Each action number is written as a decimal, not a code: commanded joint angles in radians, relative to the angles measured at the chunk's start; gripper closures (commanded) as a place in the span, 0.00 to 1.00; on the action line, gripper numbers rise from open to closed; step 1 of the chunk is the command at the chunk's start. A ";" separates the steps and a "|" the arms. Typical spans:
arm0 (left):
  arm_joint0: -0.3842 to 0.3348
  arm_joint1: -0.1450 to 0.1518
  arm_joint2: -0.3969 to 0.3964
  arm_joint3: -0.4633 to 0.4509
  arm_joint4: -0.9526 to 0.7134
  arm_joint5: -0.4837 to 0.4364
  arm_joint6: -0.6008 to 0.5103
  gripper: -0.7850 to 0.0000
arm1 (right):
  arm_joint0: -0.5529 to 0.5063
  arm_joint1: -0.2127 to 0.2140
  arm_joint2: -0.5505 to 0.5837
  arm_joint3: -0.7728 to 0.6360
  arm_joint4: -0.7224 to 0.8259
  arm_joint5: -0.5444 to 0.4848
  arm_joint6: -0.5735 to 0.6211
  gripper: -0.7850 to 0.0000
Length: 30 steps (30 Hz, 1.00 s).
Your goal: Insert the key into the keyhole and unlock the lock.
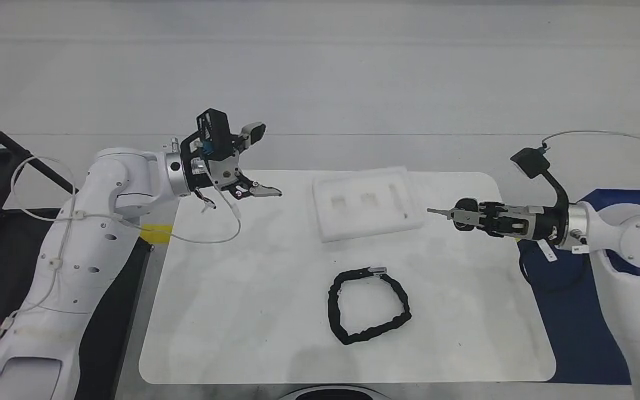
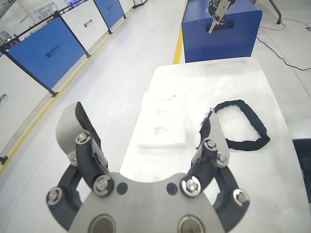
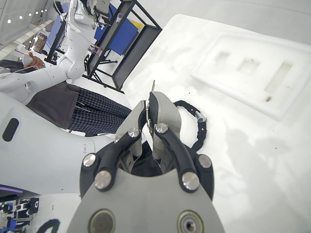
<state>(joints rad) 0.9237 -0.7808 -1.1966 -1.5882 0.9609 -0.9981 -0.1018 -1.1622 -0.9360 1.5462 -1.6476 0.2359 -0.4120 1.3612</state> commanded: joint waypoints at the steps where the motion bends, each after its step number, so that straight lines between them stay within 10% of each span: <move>1: -0.003 -0.007 0.029 -0.012 0.004 -0.005 -0.002 0.00 | 0.000 0.000 0.000 0.000 0.000 0.000 0.000 1.00; 17: -0.192 -0.190 0.527 0.342 0.201 -0.014 0.230 0.00 | 0.000 0.000 0.000 0.000 0.000 0.000 0.000 1.00; 30: -0.304 -0.323 0.766 0.582 0.359 -0.014 0.425 0.00 | 0.000 0.000 0.000 0.000 0.000 0.000 0.000 1.00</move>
<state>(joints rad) 0.6196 -1.1044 -0.4307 -1.0066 1.3204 -1.0123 0.3222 -1.1622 -0.9360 1.5462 -1.6476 0.2358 -0.4120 1.3612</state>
